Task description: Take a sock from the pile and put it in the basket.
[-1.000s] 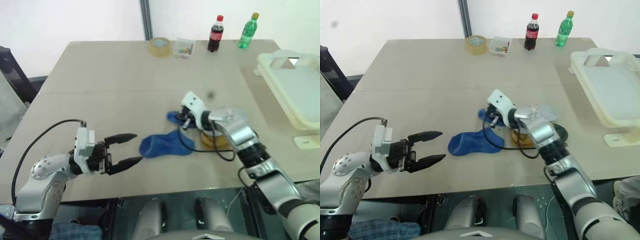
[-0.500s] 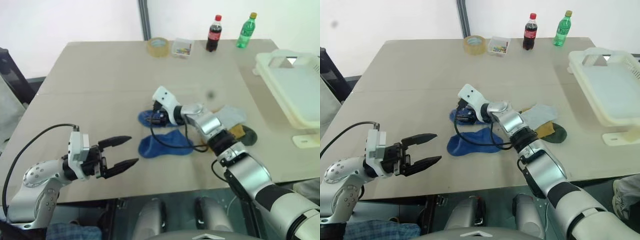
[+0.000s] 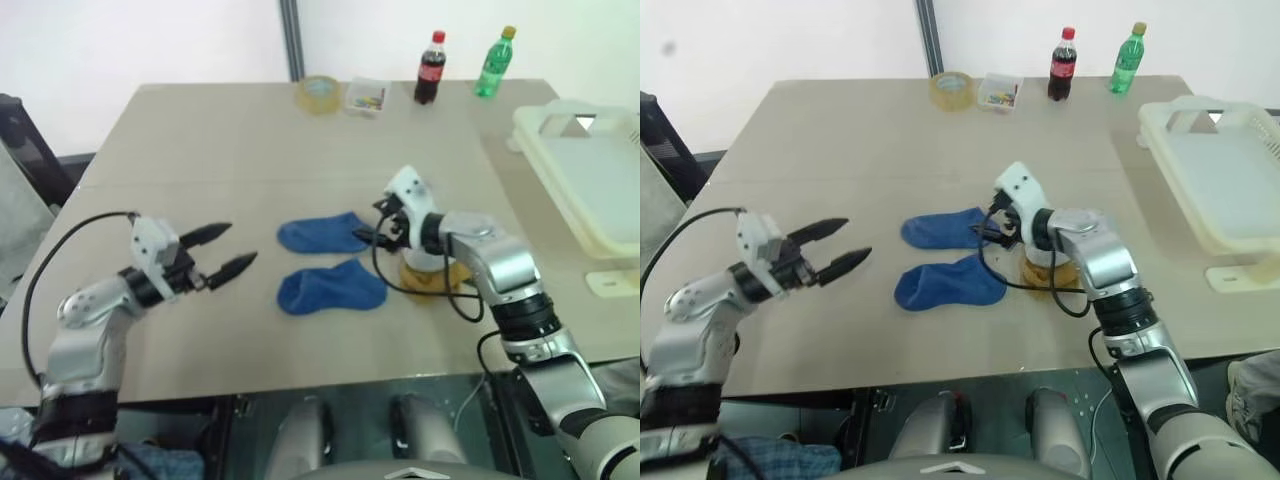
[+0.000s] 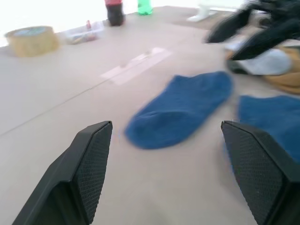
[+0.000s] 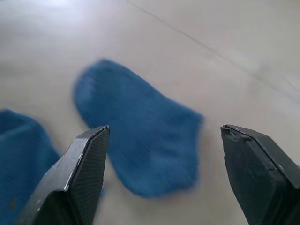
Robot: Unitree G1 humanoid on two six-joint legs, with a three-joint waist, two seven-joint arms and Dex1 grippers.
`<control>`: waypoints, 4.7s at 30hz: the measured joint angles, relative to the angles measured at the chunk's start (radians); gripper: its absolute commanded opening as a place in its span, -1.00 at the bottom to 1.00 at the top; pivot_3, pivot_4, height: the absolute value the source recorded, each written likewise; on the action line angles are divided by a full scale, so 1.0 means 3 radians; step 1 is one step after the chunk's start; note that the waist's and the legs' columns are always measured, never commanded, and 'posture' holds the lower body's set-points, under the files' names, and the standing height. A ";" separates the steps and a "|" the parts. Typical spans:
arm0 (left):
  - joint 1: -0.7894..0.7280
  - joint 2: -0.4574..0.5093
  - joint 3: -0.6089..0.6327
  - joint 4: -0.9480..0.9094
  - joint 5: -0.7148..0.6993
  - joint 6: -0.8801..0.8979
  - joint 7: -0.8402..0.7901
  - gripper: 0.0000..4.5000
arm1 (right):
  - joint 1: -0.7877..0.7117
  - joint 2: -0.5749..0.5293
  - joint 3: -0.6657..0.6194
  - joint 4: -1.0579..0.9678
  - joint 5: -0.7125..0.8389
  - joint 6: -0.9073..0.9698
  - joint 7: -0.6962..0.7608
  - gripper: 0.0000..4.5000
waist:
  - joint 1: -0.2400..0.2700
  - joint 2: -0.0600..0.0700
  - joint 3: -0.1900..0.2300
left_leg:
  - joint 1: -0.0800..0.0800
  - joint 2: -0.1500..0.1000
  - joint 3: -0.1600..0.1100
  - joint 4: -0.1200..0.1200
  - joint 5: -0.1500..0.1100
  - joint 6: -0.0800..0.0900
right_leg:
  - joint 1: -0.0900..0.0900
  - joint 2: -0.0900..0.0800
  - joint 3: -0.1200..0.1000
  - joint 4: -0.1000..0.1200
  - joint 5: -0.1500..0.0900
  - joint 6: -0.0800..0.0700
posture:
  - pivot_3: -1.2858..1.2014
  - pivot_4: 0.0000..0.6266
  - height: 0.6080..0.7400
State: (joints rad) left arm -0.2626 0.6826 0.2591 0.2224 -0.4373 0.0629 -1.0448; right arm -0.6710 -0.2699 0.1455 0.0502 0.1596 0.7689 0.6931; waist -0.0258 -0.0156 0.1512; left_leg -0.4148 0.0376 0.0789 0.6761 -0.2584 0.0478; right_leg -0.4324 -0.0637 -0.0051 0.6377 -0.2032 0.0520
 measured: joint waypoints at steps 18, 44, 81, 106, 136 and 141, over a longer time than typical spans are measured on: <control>-0.1139 -0.0201 -0.0809 0.1205 0.0631 0.0601 -0.0075 0.77 | 0.0068 0.0381 -0.0232 0.0352 0.0373 0.0485 -0.0308 -0.99 | -0.0043 -0.0002 0.0001 | -0.0003 0.0002 -0.0014 0.0000 0.0000 0.0001 | -0.0001 0.0002 0.0001 0.0003 0.0002 0.0005 | 0.03 -0.52 1.00; -0.1261 -0.0170 -0.0865 0.1267 0.0726 0.0855 -0.0218 -0.99 | 0.0096 0.0437 -0.0167 0.0326 0.0399 0.0414 -0.0540 -1.00 | -0.0043 -0.0002 0.0000 | 0.0001 0.0001 -0.0017 0.0000 0.0000 0.0001 | -0.0001 0.0002 0.0003 0.0009 0.0002 0.0005 | 0.03 -0.52 1.00; 0.0924 0.0055 0.0101 -0.1675 -0.1120 0.2618 0.0338 -0.99 | 0.1193 0.0637 -0.1071 -0.2484 0.1390 0.2779 -0.1328 -1.00 | -0.0029 -0.0004 0.0003 | -0.0004 0.0006 -0.0016 -0.0008 0.0001 -0.0002 | -0.0011 -0.0006 0.0006 -0.0001 -0.0010 -0.0013 | 0.03 -0.52 1.00; 0.0746 0.0146 -0.0247 -0.1305 -0.0838 0.2302 0.0166 -1.00 | 0.1372 0.0611 -0.0856 -0.2492 0.1334 0.2621 -0.1460 -0.76 | -0.0032 -0.0004 0.0003 | -0.0004 0.0008 -0.0016 -0.0013 0.0001 -0.0002 | -0.0011 -0.0006 0.0005 -0.0006 -0.0010 -0.0013 | 0.03 -0.52 1.00; 0.0616 0.0016 -0.0355 -0.0982 -0.0684 0.2033 0.0073 -0.37 | 0.1284 -0.0089 0.0817 -0.0847 0.0346 -0.0782 -0.0281 -0.25 | -0.0007 -0.0014 0.0006 | -0.0001 0.0007 -0.0016 -0.0017 0.0001 -0.0002 | -0.0006 -0.0002 0.0005 -0.0015 -0.0010 -0.0013 | 0.03 -0.52 1.00; 0.0622 0.0061 -0.0329 -0.0975 -0.0769 0.2064 -0.0017 0.64 | 0.1307 -0.0094 0.0821 -0.0818 0.0287 -0.0853 -0.0233 -0.25 | -0.0007 -0.0015 0.0005 | 0.0002 0.0009 -0.0016 -0.0017 0.0001 -0.0002 | -0.0002 -0.0003 0.0005 -0.0015 -0.0010 -0.0013 | 0.03 -0.52 1.00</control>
State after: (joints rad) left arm -0.0759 0.7007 0.1605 -0.0702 -0.6681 0.6822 -1.0498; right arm -0.2790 -0.2982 0.3917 -0.1951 0.2458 0.5129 0.6231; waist -0.0281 -0.0201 0.1528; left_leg -0.4141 0.0403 0.0740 0.6710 -0.2581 0.0473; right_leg -0.4329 -0.0645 -0.0037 0.6331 -0.2061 0.0482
